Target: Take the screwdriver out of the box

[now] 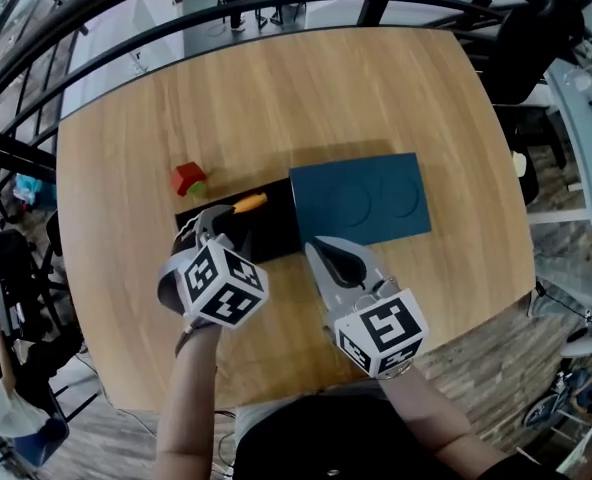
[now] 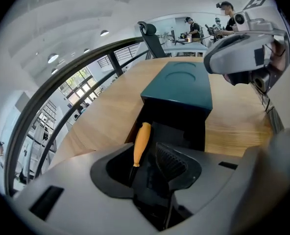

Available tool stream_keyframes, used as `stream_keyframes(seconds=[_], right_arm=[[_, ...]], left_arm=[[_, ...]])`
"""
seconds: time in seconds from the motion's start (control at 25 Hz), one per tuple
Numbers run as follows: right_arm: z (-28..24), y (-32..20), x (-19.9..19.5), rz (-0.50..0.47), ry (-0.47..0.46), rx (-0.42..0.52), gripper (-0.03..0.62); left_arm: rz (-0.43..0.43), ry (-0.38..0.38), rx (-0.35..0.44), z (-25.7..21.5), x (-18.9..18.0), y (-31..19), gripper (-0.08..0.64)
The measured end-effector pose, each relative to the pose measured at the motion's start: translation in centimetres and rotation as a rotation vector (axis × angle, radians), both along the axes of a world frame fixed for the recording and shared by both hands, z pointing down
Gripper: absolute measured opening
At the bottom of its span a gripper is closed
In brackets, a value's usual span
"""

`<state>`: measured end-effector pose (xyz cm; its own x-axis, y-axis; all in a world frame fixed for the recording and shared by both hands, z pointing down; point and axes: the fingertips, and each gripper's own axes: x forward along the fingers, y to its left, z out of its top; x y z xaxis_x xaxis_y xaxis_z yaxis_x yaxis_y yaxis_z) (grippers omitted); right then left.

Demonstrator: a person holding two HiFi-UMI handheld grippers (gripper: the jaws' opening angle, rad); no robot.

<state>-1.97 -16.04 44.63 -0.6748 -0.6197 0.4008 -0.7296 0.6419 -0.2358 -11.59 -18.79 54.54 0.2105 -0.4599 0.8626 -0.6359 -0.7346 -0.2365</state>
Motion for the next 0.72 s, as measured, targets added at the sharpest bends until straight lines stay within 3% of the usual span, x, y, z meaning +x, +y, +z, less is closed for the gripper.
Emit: stream_keyframes(seconds=[0.36,0.72], right_arm=[[-0.4,-0.5,0.5,0.015,-0.02,0.016,-0.003],[-1.3,-0.2,0.0,-0.003,-0.065,0.051,-0.003]], left_arm=[[-0.011,-0.065,-0.078,2.7,0.0,-0.9,0.135],[-0.027,-0.067,-0.078,3.7,-0.1,-1.4,0.137]])
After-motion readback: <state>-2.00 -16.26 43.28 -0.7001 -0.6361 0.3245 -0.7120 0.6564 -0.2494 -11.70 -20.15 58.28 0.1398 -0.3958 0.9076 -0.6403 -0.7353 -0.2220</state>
